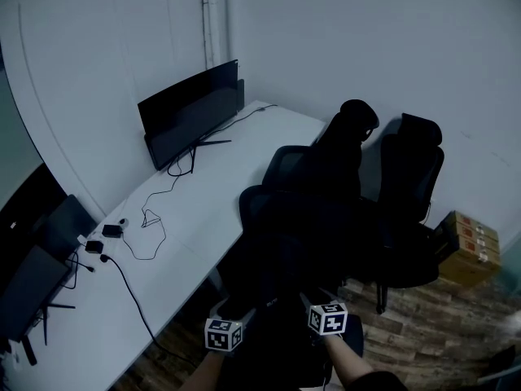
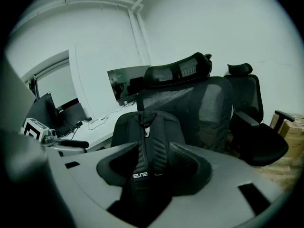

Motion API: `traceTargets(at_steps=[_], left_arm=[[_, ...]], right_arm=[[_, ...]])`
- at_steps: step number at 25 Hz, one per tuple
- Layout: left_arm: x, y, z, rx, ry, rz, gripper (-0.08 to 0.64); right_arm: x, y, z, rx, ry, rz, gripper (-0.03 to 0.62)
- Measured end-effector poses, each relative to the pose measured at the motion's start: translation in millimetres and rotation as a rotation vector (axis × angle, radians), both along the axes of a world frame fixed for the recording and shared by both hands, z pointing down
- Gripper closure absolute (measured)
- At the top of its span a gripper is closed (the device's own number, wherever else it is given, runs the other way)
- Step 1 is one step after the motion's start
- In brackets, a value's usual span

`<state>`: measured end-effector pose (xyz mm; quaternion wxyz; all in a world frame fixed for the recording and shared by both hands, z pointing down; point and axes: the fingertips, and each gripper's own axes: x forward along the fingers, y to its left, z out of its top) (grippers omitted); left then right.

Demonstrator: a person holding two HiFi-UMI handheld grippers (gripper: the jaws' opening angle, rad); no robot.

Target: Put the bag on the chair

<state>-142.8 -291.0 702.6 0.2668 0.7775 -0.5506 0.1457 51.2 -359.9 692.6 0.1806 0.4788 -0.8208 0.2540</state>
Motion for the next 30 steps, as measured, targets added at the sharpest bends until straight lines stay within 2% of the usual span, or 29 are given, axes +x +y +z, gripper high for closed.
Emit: traceTargets(at_steps=[4,13,17,21,30], left_arm=[[3.1,18.7,-10.9,0.018,-0.002,0.025,0.184],[13.7,66.0,-39.8,0.065,-0.024,0.117,0.193],[14.2,88.8,-48.3,0.081,-0.032,0.136,0.255],[11.7,112.1,-54.0,0.085,-0.036,0.156,0.272],[0.0,159.8,-66.0,0.121,-0.024,0.15,0.372]], right_arm=[[1.0,22.7,-10.7,0.02,0.005,0.021,0.373],[-0.5,79.5,-35.9,0.066,-0.009,0.079,0.433],[-1.5,106.8,-42.6,0.077,-0.011,0.098,0.456],[-5.4,131.7,-50.5,0.092,-0.024,0.116,0.472],[-11.9,193.1,-63.9,0.126,-0.045,0.158,0.508]])
